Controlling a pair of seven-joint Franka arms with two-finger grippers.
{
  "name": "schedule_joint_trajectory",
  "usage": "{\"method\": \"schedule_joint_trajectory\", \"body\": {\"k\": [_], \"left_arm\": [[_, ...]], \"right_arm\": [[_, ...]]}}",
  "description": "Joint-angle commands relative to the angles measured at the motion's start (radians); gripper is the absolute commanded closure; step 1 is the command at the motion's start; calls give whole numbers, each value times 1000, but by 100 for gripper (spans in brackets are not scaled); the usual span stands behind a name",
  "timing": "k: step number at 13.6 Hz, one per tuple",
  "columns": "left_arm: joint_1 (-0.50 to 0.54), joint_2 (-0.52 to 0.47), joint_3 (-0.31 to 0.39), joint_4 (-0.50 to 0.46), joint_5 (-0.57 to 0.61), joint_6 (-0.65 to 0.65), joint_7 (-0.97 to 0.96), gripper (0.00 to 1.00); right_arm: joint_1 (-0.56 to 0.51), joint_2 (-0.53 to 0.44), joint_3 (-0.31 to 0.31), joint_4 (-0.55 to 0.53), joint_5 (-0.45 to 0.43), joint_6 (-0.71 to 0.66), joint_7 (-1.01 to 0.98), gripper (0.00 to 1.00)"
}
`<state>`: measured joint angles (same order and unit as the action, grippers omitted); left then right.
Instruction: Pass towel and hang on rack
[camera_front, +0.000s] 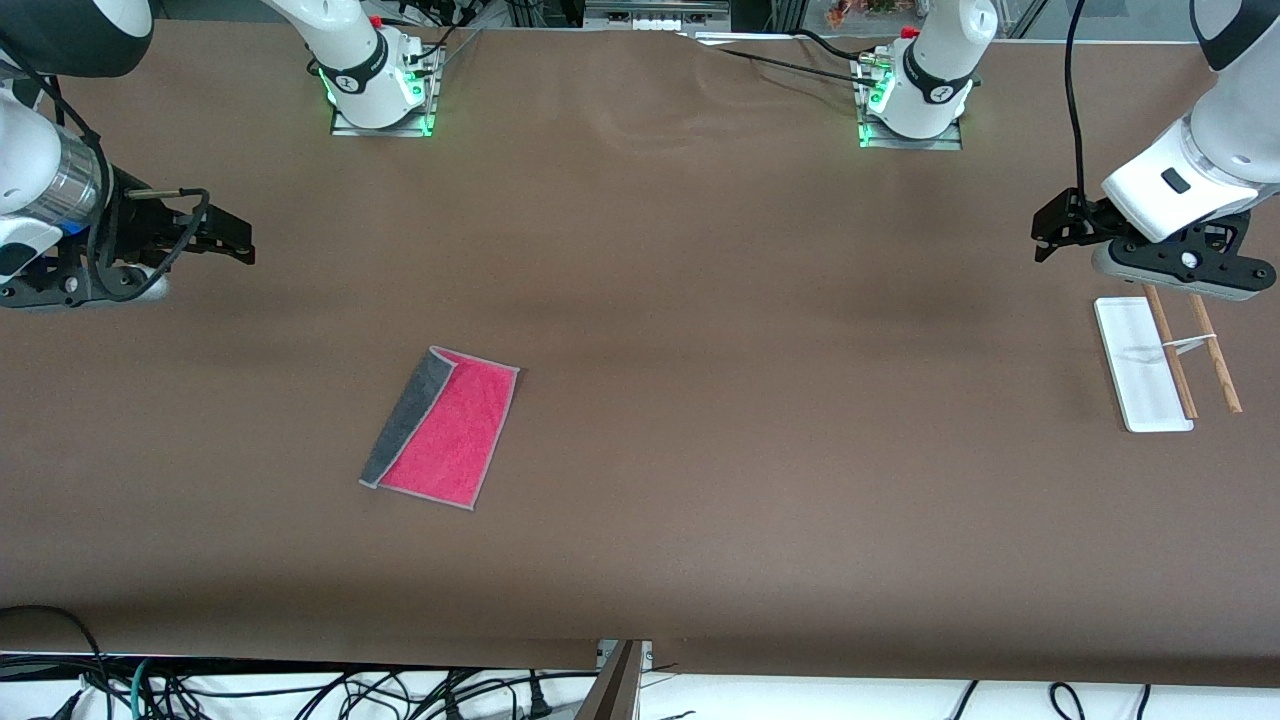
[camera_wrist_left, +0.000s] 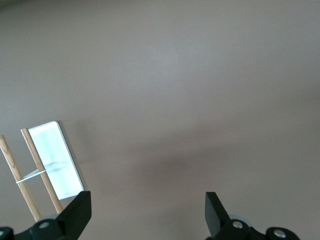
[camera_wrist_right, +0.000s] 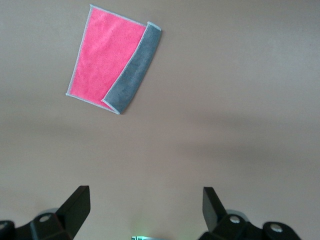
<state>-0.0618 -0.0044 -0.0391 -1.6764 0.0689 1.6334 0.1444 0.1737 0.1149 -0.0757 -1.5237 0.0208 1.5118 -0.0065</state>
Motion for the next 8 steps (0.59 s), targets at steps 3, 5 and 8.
{"method": "schedule_joint_trajectory", "body": {"k": [3, 5, 8], "left_arm": [[0, -5, 4, 1, -26, -9, 3, 0], [0, -3, 4, 1, -26, -9, 3, 0], [0, -5, 4, 1, -26, -9, 3, 0]], "right_arm": [[-11, -11, 22, 13, -16, -10, 23, 1], [-11, -5, 20, 14, -15, -9, 19, 1], [-11, -4, 17, 13, -15, -15, 19, 1]]}}
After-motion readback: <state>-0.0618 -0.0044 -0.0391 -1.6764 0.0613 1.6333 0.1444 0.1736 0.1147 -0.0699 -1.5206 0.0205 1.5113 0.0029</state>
